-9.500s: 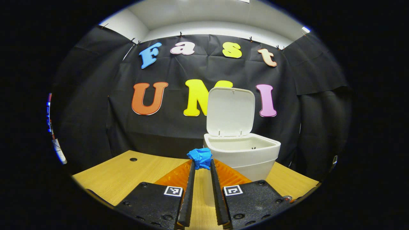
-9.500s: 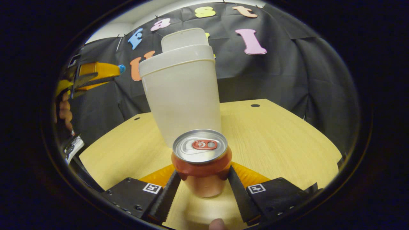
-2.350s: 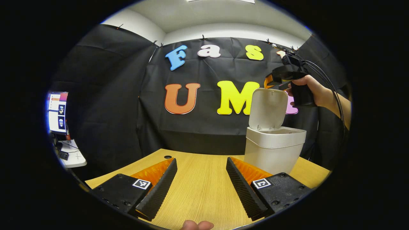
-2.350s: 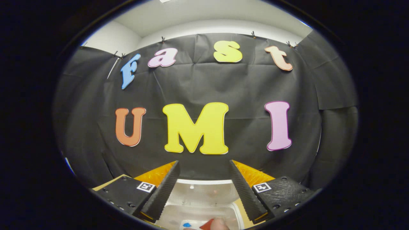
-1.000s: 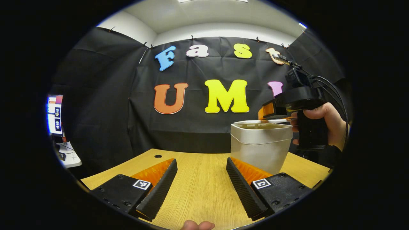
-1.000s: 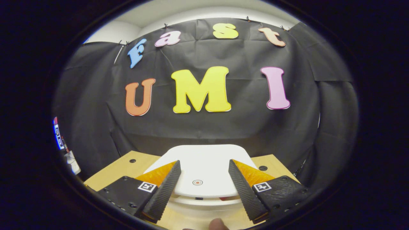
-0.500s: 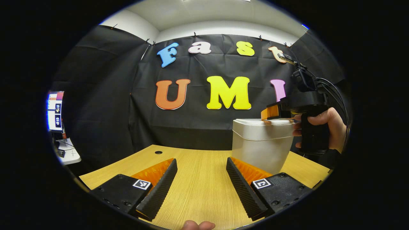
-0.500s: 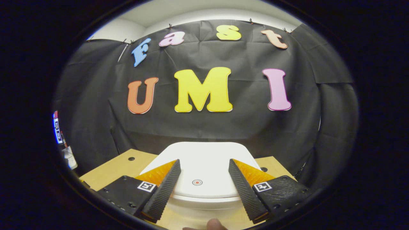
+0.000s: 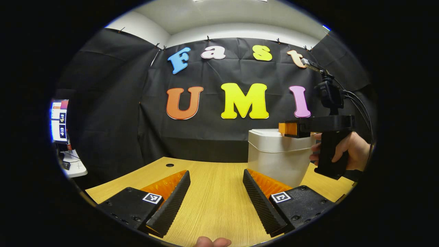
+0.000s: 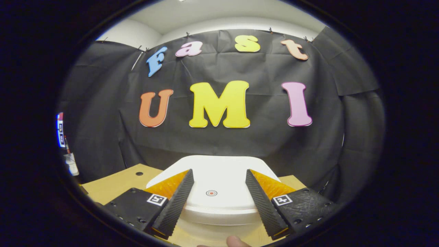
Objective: Press the lid of the desktop garbage bin to open it, pick up the crumpled paper on the desktop and throw it into the bin, then pick up the pop can on the desktop and drop it into the bin, and finally close the garbage bin lid.
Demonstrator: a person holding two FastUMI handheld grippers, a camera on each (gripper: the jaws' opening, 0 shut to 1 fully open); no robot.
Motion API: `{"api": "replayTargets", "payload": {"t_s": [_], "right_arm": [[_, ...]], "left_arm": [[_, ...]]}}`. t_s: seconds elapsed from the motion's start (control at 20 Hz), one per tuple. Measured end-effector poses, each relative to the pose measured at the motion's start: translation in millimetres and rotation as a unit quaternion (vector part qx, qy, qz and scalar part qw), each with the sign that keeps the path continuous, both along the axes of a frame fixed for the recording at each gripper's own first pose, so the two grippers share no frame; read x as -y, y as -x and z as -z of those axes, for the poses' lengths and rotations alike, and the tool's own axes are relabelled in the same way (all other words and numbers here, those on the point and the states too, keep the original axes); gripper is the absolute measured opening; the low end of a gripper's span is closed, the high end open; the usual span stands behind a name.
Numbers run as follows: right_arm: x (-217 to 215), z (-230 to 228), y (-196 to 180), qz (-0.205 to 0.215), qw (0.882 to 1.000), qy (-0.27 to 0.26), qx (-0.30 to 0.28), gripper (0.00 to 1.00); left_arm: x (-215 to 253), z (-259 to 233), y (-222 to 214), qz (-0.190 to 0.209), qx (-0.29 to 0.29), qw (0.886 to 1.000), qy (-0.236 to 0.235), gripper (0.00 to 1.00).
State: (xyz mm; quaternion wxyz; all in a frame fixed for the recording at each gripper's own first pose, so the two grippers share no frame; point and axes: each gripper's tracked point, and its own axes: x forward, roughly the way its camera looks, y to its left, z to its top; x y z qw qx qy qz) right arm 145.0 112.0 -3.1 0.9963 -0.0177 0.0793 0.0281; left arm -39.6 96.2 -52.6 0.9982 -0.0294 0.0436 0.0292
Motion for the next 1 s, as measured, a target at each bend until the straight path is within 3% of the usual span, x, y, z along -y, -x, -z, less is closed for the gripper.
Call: {"api": "replayTargets", "payload": {"t_s": [0.65, 1.0], "right_arm": [[0, 1, 1, 0.004, 1.000, -0.007, 0.002, 0.96], [3, -10, 7, -0.005, 0.999, -0.038, 0.012, 0.94]], "left_arm": [[12, -14, 1, 0.005, 0.014, 1.000, 0.000, 0.99], [14, -23, -6, 0.002, 0.024, 1.000, 0.001, 0.99]]}}
